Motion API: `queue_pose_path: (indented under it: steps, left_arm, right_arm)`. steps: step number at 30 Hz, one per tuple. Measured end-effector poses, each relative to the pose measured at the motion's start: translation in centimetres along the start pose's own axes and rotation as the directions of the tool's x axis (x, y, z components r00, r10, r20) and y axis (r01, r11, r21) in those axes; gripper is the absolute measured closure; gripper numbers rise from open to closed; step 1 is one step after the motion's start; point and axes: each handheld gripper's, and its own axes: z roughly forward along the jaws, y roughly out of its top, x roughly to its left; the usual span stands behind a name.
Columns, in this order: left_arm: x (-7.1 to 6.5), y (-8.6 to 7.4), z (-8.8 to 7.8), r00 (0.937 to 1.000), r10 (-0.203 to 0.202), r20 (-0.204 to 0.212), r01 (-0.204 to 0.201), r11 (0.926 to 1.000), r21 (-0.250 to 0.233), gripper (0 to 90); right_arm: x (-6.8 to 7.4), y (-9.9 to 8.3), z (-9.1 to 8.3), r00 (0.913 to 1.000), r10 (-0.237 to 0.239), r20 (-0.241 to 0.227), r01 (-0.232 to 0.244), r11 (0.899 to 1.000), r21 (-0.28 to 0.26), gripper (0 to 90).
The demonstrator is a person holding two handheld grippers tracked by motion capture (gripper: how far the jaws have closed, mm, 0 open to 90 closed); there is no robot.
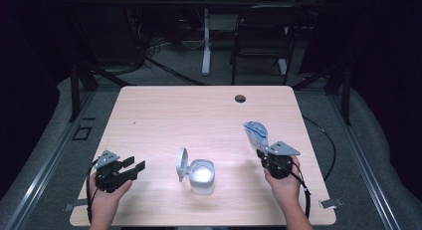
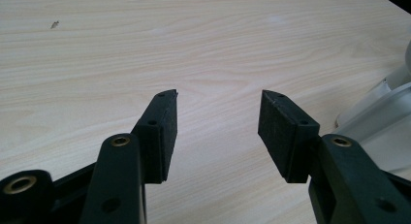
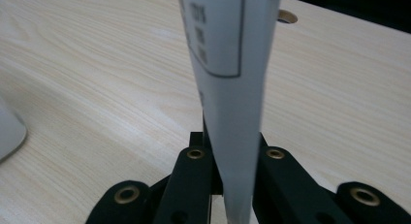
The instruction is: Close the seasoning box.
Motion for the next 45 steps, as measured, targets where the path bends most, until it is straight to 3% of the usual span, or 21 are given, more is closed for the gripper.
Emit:
queue_pose_path:
  steps: [11, 14, 18, 20, 28, 32, 36, 45]
  left_arm:
    - [-0.1, 0.0, -0.1, 1.0000, 0.000, -0.004, 0.000, 1.0000, -0.006, 49.3]
    - [-0.1, 0.0, -0.1, 1.0000, 0.001, -0.002, -0.001, 1.0000, -0.003, 49.3]
    - [-0.1, 0.0, -0.1, 1.0000, 0.004, -0.004, -0.004, 1.0000, -0.002, 49.3]
    - [-0.2, 0.0, 0.0, 1.0000, 0.003, -0.004, -0.003, 1.0000, -0.003, 49.3]
    - [-0.2, 0.0, -0.1, 1.0000, 0.003, -0.004, -0.003, 1.0000, -0.005, 49.3]
    - [-0.2, 0.0, 0.0, 1.0000, 0.005, -0.004, -0.005, 1.0000, -0.003, 49.3]
    - [-0.2, 0.0, 0.0, 1.0000, 0.004, -0.003, -0.004, 1.0000, -0.003, 49.3]
    - [-0.3, 0.0, 0.1, 1.0000, 0.006, -0.003, -0.006, 1.0000, -0.003, 49.3]
  right_arm:
    - [-0.2, -1.6, 1.5, 0.9981, 0.059, 0.014, -0.060, 0.995, 0.074, 87.2]
    - [-0.3, -2.1, 1.8, 0.9942, 0.107, 0.003, -0.107, 0.992, 0.063, 87.0]
    - [-0.6, -2.4, 1.6, 0.9940, 0.109, 0.009, -0.109, 0.991, 0.080, 86.0]
    - [-0.5, -2.6, 1.7, 0.9913, 0.131, -0.002, -0.131, 0.990, 0.058, 84.1]
    - [-0.5, -2.9, 1.5, 0.9923, 0.124, 0.003, -0.124, 0.991, 0.044, 73.4]
    - [-0.4, -3.3, 1.3, 0.9966, 0.081, 0.011, -0.082, 0.995, 0.059, 68.5]
    - [-0.3, -3.6, 1.2, 0.9966, 0.082, 0.005, -0.082, 0.995, 0.050, 64.0]
    - [0.2, -3.8, 0.6, 0.9998, 0.011, 0.017, -0.012, 0.999, 0.052, 56.9]
